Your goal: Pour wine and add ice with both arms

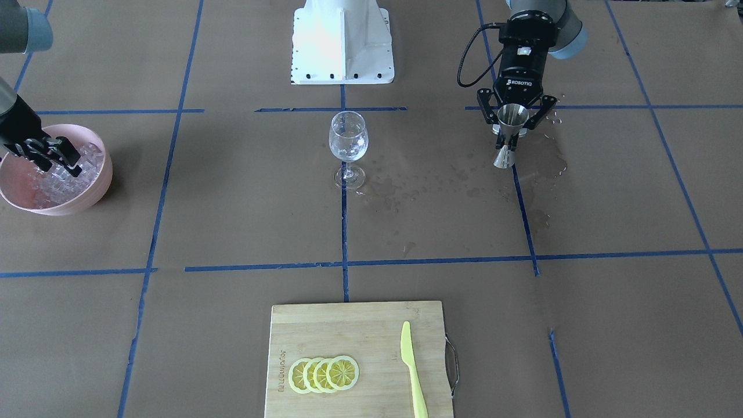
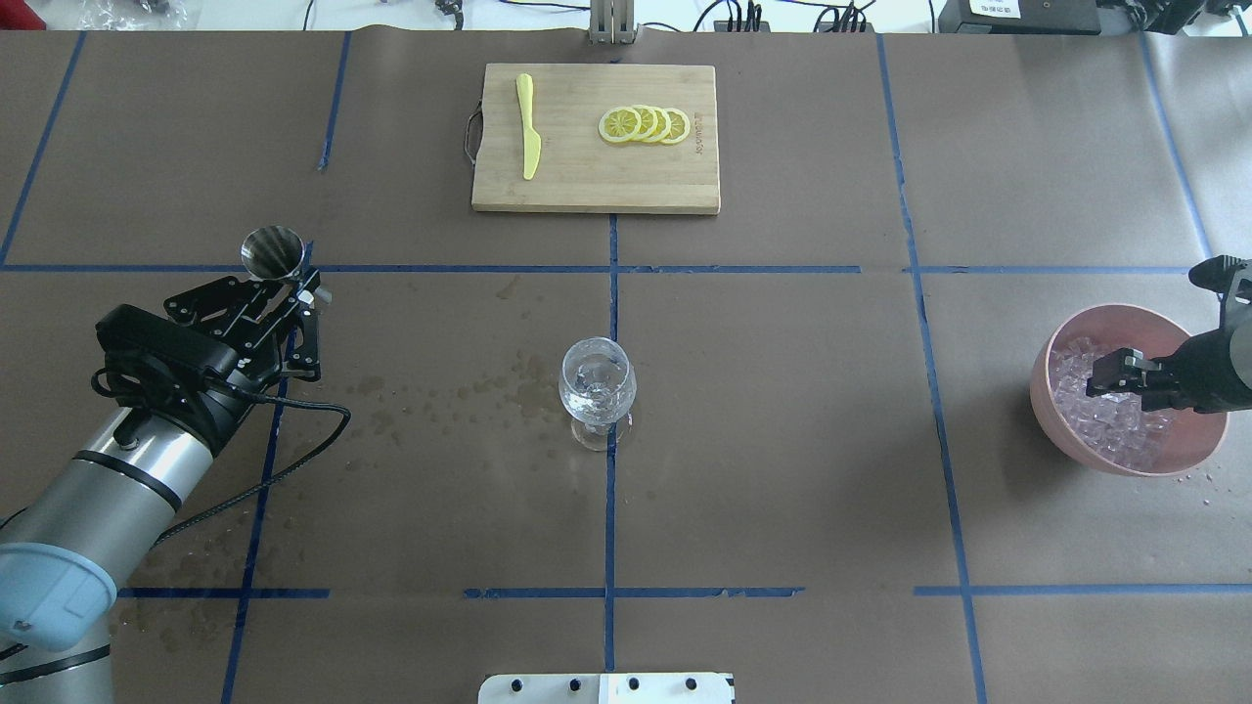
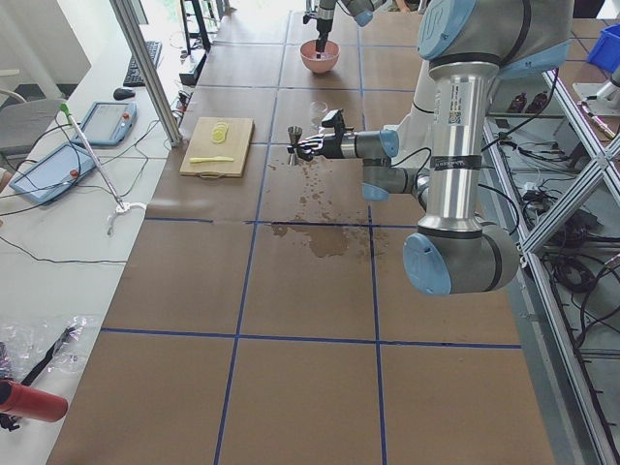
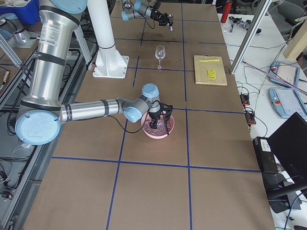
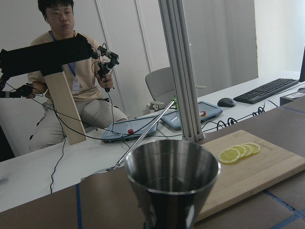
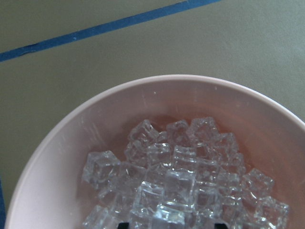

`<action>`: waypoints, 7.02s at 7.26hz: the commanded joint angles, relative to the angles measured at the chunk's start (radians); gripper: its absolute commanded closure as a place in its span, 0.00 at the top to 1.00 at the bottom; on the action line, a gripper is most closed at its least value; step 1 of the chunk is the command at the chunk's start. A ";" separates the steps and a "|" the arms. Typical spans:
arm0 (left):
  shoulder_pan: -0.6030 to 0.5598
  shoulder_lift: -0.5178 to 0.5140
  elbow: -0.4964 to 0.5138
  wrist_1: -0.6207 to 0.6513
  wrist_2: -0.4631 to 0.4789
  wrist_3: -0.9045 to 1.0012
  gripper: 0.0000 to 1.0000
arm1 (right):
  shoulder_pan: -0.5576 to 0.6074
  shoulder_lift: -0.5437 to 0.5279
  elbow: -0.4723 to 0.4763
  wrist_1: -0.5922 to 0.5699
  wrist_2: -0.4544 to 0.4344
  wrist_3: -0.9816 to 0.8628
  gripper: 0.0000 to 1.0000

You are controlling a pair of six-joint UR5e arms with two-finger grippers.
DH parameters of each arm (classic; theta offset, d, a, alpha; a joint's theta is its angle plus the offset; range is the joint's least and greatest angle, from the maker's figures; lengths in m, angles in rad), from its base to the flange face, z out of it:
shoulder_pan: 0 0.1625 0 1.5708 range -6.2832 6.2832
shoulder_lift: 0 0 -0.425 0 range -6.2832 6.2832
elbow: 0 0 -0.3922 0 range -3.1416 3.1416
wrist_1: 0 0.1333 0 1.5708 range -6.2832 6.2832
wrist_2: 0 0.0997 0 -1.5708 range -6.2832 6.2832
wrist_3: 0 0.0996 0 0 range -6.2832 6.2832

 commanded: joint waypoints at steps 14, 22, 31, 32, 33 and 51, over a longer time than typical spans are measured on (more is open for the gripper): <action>0.075 0.170 0.158 -0.074 0.095 -0.483 0.00 | 0.108 0.000 0.178 -0.009 0.058 -0.013 0.00; 0.161 0.164 0.283 -0.072 0.204 -0.597 0.03 | 0.160 0.061 0.267 0.003 0.077 -0.001 0.00; 0.161 0.147 0.287 -0.075 0.202 -0.597 0.70 | 0.165 0.211 0.261 -0.003 0.071 0.001 0.00; 0.160 0.147 0.283 -0.077 0.199 -0.597 1.00 | 0.165 0.221 0.261 -0.006 0.071 0.003 0.00; 0.159 0.147 0.283 -0.077 0.196 -0.597 1.00 | 0.163 0.230 0.261 -0.008 0.071 0.003 0.00; -0.228 0.380 -0.345 0.604 -1.012 -0.414 1.00 | -0.340 0.679 0.148 -0.023 -0.274 0.317 0.00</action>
